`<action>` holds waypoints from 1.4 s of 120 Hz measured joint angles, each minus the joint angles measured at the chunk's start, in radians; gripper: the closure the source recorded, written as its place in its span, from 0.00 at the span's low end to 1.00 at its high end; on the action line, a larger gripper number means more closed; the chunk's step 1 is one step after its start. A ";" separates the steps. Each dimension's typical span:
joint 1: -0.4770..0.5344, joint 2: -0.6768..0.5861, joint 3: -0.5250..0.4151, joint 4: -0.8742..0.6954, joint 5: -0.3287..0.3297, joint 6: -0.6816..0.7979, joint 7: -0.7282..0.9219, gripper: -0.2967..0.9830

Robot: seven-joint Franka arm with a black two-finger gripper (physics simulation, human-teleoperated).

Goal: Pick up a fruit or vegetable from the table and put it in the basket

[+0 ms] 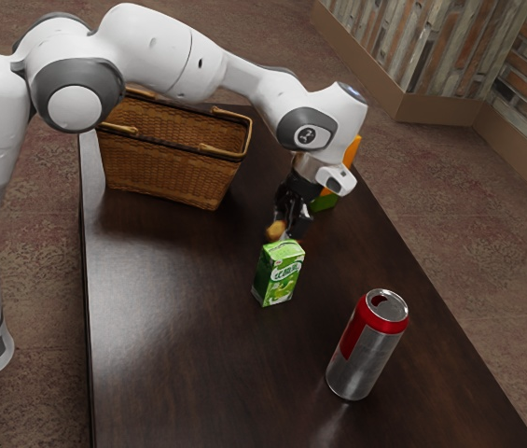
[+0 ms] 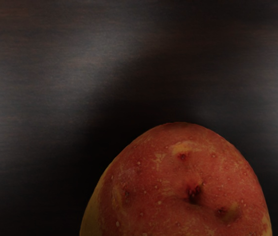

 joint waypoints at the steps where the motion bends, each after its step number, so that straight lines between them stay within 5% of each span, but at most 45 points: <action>1: 0.000 0.000 0.000 0.000 0.001 0.001 0.000 0.68; 40: 0.007 -0.034 0.003 0.003 0.014 0.013 0.000 0.61; 60: 0.022 -0.262 0.001 0.008 0.013 -0.042 0.003 0.61; 91: 0.385 -0.471 -0.062 0.011 0.039 -0.282 0.007 0.61; 168: 0.382 -0.549 0.022 -0.090 0.118 -0.496 0.010 0.56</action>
